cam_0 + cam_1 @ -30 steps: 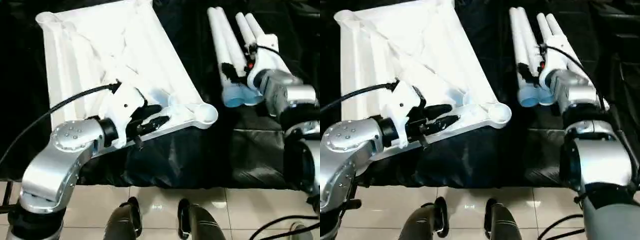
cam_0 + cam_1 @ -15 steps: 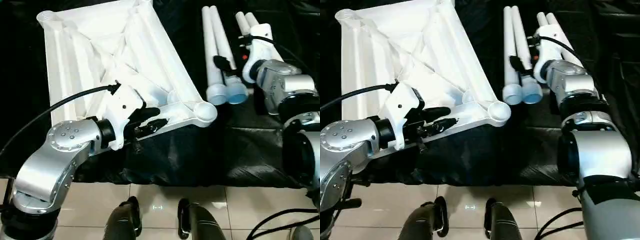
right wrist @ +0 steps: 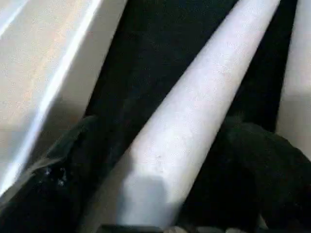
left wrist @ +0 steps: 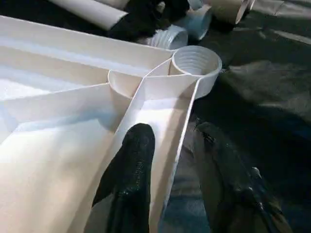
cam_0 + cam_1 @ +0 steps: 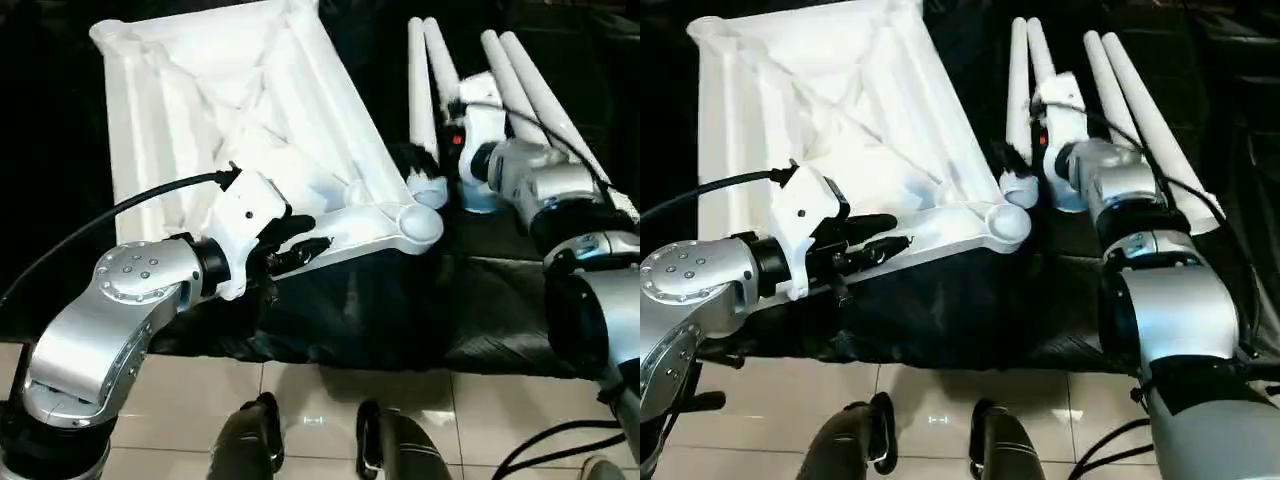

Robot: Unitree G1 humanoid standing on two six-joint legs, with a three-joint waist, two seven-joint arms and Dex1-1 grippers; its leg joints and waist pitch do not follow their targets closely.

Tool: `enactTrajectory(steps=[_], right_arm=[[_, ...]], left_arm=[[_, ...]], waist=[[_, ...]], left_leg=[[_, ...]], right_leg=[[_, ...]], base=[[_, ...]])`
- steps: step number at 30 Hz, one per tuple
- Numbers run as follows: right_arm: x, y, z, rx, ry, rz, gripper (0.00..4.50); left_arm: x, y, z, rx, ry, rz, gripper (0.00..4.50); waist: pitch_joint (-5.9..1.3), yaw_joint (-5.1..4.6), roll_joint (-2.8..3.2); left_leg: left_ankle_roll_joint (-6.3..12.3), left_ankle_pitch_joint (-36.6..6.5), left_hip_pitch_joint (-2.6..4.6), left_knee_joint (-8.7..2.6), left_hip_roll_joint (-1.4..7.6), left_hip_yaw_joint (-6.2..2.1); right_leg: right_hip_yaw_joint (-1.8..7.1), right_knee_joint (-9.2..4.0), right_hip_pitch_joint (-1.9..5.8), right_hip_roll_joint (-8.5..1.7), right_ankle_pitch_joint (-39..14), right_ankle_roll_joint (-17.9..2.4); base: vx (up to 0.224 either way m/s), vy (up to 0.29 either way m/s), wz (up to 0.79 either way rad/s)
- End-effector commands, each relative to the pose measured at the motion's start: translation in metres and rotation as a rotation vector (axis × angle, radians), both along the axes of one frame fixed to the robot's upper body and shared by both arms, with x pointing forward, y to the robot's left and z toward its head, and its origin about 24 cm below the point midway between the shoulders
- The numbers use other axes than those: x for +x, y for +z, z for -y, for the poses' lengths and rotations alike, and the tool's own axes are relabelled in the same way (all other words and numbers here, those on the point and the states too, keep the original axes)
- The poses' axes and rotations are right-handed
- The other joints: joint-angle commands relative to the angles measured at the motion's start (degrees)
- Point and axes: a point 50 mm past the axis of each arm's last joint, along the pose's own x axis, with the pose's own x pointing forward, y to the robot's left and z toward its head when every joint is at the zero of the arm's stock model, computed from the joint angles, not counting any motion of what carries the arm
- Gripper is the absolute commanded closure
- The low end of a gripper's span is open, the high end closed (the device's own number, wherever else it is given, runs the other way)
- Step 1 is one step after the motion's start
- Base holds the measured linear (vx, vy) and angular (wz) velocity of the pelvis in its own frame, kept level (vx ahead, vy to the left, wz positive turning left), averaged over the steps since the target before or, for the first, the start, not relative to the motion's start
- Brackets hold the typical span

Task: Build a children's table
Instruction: Pick table leg

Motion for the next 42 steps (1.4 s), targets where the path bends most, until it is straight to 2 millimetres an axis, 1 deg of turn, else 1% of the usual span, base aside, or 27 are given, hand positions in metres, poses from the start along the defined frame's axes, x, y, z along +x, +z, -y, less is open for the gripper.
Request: enactTrajectory(steps=[1, 2, 4, 5, 8, 9, 10, 13, 14, 17, 18, 20, 22, 23, 24, 26, 27, 28, 29, 33, 35, 37, 38, 39, 40, 41, 42], right_arm=[[-0.004, -0.012, 0.012, -0.011, -0.038, -0.061, 0.00], [-0.005, -0.009, 0.018, -0.009, -0.048, -0.070, 0.00], [-0.005, -0.007, 0.020, -0.001, -0.050, -0.072, 0.00], [-0.005, -0.006, 0.021, 0.006, -0.049, -0.073, 0.00], [-0.005, -0.001, 0.021, 0.055, -0.018, -0.084, 0.00], [-0.006, -0.001, 0.021, 0.058, -0.017, -0.093, 0.00], [-0.006, -0.001, 0.021, 0.061, -0.016, -0.101, 0.00], [-0.008, -0.004, 0.020, 0.048, -0.019, -0.171, 0.00], [-0.009, -0.009, 0.019, 0.043, -0.020, -0.222, 0.00], [-0.012, -0.015, 0.020, 0.020, -0.027, -0.275, 0.00], [-0.013, -0.017, 0.020, 0.009, -0.027, -0.290, 0.28], [-0.015, -0.022, 0.022, -0.016, -0.018, -0.317, 0.35], [-0.016, -0.026, 0.023, -0.031, -0.021, -0.335, 0.40], [-0.017, -0.027, 0.024, -0.034, -0.024, -0.340, 0.57], [-0.018, -0.029, 0.026, -0.043, -0.027, -0.351, 0.69], [-0.019, -0.031, 0.028, -0.049, -0.037, -0.360, 0.78], [-0.020, -0.033, 0.030, -0.054, -0.048, -0.371, 0.78], [-0.020, -0.033, 0.030, -0.054, -0.048, -0.371, 0.99], [-0.021, -0.035, 0.032, -0.055, -0.056, -0.379, 1.13], [-0.024, -0.041, 0.037, -0.048, -0.080, -0.407, 1.30], [-0.026, -0.045, 0.040, -0.038, -0.093, -0.422, 1.43], [-0.029, -0.050, 0.044, -0.008, -0.127, -0.434, 1.55], [-0.030, -0.052, 0.045, 0.006, -0.136, -0.437, 1.69], [-0.030, -0.053, 0.047, 0.024, -0.149, -0.440, 1.69], [-0.031, -0.055, 0.048, 0.042, -0.160, -0.443, 1.76], [-0.032, -0.056, 0.049, 0.064, -0.173, -0.446, 1.87], [-0.033, -0.057, 0.050, 0.086, -0.184, -0.449, 1.87]], left_arm=[[-0.003, 0.001, 0.002, 0.011, -0.020, 0.002, 2.95], [-0.004, 0.002, 0.003, 0.010, -0.025, 0.006, 2.95], [-0.004, 0.003, 0.003, 0.009, -0.028, 0.008, 2.95], [-0.004, 0.003, 0.003, 0.009, -0.031, 0.009, 2.95], [-0.005, 0.003, 0.002, 0.016, -0.044, 0.007, 2.95], [-0.005, 0.002, 0.003, 0.018, -0.050, 0.005, 2.95], [-0.005, 0.002, 0.003, 0.021, -0.055, 0.004, 2.95], [-0.005, 0.002, 0.005, 0.022, -0.076, -0.005, 2.95], [-0.005, 0.002, 0.005, 0.025, -0.084, -0.010, 2.95], [-0.006, 0.001, 0.008, 0.027, -0.106, -0.024, 2.95], [-0.007, 0.001, 0.009, 0.025, -0.115, -0.028, 2.98], [-0.008, 0.001, 0.011, 0.024, -0.125, -0.032, 2.98], [-0.009, 0.000, 0.012, 0.024, -0.131, -0.035, 2.98], [-0.010, 0.000, 0.012, 0.023, -0.133, -0.037, 2.98], [-0.011, 0.000, 0.013, 0.022, -0.136, -0.039, 2.98], [-0.011, 0.000, 0.013, 0.020, -0.139, -0.041, 2.98], [-0.011, 0.000, 0.013, 0.022, -0.140, -0.041, 2.98], [-0.011, 0.000, 0.013, 0.022, -0.140, -0.041, 2.98], [-0.011, 0.000, 0.012, 0.024, -0.140, -0.040, 2.98], [-0.011, 0.001, 0.013, 0.020, -0.146, -0.043, 2.98], [-0.011, 0.001, 0.013, 0.019, -0.150, -0.046, 2.98], [-0.012, 0.001, 0.014, 0.020, -0.154, -0.051, 2.98], [-0.012, 0.001, 0.014, 0.020, -0.156, -0.052, 2.98], [-0.012, 0.001, 0.014, 0.020, -0.157, -0.054, 2.98], [-0.012, 0.000, 0.014, 0.018, -0.162, -0.060, 2.98], [-0.012, 0.000, 0.014, 0.017, -0.165, -0.063, 2.98], [-0.012, 0.000, 0.015, 0.017, -0.166, -0.066, 2.98]], waist=[[-6.83, 0.03, -0.63], [-6.78, 0.08, -0.62], [-6.82, 0.16, -0.66], [-6.84, 0.18, -0.57], [-6.83, 0.11, -0.72], [-6.87, 0.27, -0.03], [-6.92, 0.17, -0.21], [-7.10, 0.22, -0.29], [-7.23, 0.32, -0.06], [-7.34, 0.37, -0.29], [-7.38, 0.40, -0.23], [-7.43, 0.45, -0.26], [-7.47, 0.33, -0.64], [-7.45, 0.41, -0.45], [-7.51, 0.36, -0.71], [-7.50, 0.41, -0.68], [-7.55, 0.35, -0.91], [-7.58, 0.44, -0.78], [-7.55, 0.41, -0.93], [-7.53, 0.41, -0.94], [-7.54, 0.54, -0.90], [-7.47, 0.62, -0.94], [-7.41, 0.73, -0.81], [-7.30, 0.73, -0.89], [-6.99, 0.86, -0.64], [-6.64, 0.95, -0.57], [-6.47, 1.02, -0.66]], left_leg=[[11.07, 7.99, 2.55, -2.87, 4.02, -1.51], [10.66, 7.49, 2.55, -2.92, 4.00, -1.48], [10.18, 7.00, 2.53, -2.94, 3.94, -1.47], [10.06, 6.99, 2.52, -2.93, 3.95, -1.49], [10.19, 6.22, 2.31, -2.90, 3.89, -1.47], [10.07, 6.24, 2.31, -2.85, 3.90, -1.59], [10.10, 6.37, 2.31, -2.86, 3.87, -1.50], [10.50, 7.36, 2.28, -2.74, 3.89, -1.56], [10.56, 7.70, 2.30, -2.66, 3.88, -1.58], [10.43, 7.71, 2.23, -2.62, 3.98, -1.57], [10.29, 7.77, 2.26, -2.59, 3.96, -1.56], [10.08, 7.57, 2.22, -2.57, 3.99, -1.52], [9.91, 7.33, 2.21, -2.62, 4.00, -1.51], [9.51, 6.93, 2.28, -2.65, 4.03, -1.52], [9.07, 6.59, 2.38, -2.68, 4.02, -1.41], [8.52, 5.81, 2.43, -2.73, 4.08, -1.45], [8.32, 5.45, 2.48, -2.77, 4.12, -1.41], [7.91, 5.26, 2.55, -2.77, 4.13, -1.45], [7.59, 5.02, 2.53, -2.78, 4.09, -1.38], [6.29, 2.93, 2.54, -2.92, 4.12, -1.42], [5.53, 2.10, 2.74, -3.01, 4.12, -1.37], [4.80, 0.85, 2.69, -3.15, 4.11, -1.41], [4.13, -0.24, 2.81, -3.23, 4.15, -1.41], [3.84, -0.98, 2.79, -3.32, 4.15, -1.43], [2.84, -3.27, 2.99, -3.53, 4.22, -1.50], [1.28, -6.53, 3.25, -3.79, 4.24, -1.56], [-0.50, -9.28, 3.62, -4.12, 4.29, -1.67]], right_leg=[[3.08, -1.91, 4.12, -5.07, 9.08, -22.20], [3.10, -1.98, 4.11, -5.03, 8.41, -21.99], [3.11, -2.04, 4.20, -5.07, 7.91, -21.69], [3.10, -1.99, 4.15, -5.05, 7.98, -21.59], [3.18, -2.06, 4.32, -5.22, 7.77, -21.46], [3.15, -2.00, 4.27, -5.27, 7.77, -21.62], [3.11, -2.05, 4.27, -5.12, 8.10, -21.73], [3.05, -1.83, 4.31, -5.05, 9.46, -22.34], [3.00, -1.72, 4.31, -4.98, 9.96, -22.62], [2.94, -1.66, 4.32, -4.97, 10.30, -22.74], [2.95, -1.64, 4.30, -5.03, 10.26, -22.77], [2.96, -1.62, 4.29, -5.02, 10.25, -22.75], [2.99, -1.70, 4.39, -5.13, 9.66, -22.48], [3.02, -1.77, 4.32, -5.15, 8.99, -22.35], [3.03, -1.84, 4.30, -5.08, 8.71, -22.33], [3.06, -1.90, 4.28, -5.13, 7.90, -22.19], [3.06, -1.96, 4.30, -5.13, 7.50, -22.13], [3.06, -1.97, 4.25, -5.13, 7.18, -22.00], [3.08, -2.01, 4.23, -5.04, 6.94, -21.84], [3.15, -2.27, 4.31, -5.22, 4.69, -21.34], [3.19, -2.46, 4.22, -5.19, 3.84, -20.94], [3.18, -2.64, 4.30, -5.25, 2.46, -20.63], [3.22, -2.85, 4.21, -5.33, 1.36, -20.29], [3.21, -2.94, 4.18, -5.30, 0.58, -20.19], [3.20, -3.37, 4.02, -5.40, -2.22, -19.83], [3.22, -3.93, 4.05, -5.54, -6.33, -19.25], [3.22, -4.34, 4.18, -5.67, -9.97, -18.36]], base=[[0.000, 0.000, 0.00], [0.000, 0.000, 0.00], [0.000, 0.000, 0.00], [0.000, 0.000, 0.00], [0.000, 0.000, 0.00], [0.000, 0.000, 0.00], [0.000, 0.000, 0.00], [0.000, 0.000, 0.00], [0.000, 0.000, 0.00], [0.000, 0.000, 0.00], [0.000, 0.000, 0.00], [0.000, 0.000, 0.00], [0.000, 0.000, 0.00], [0.000, 0.000, 0.00], [0.000, 0.000, 0.00], [0.000, 0.000, 0.00], [0.000, 0.000, 0.00], [0.000, 0.000, 0.00], [0.000, 0.000, 0.00], [0.000, 0.000, 0.00], [0.000, 0.000, 0.00], [0.000, 0.000, 0.00], [0.000, 0.000, 0.00], [0.000, 0.000, 0.00], [0.000, 0.000, 0.00], [0.000, 0.000, 0.00], [0.000, 0.000, 0.00]])
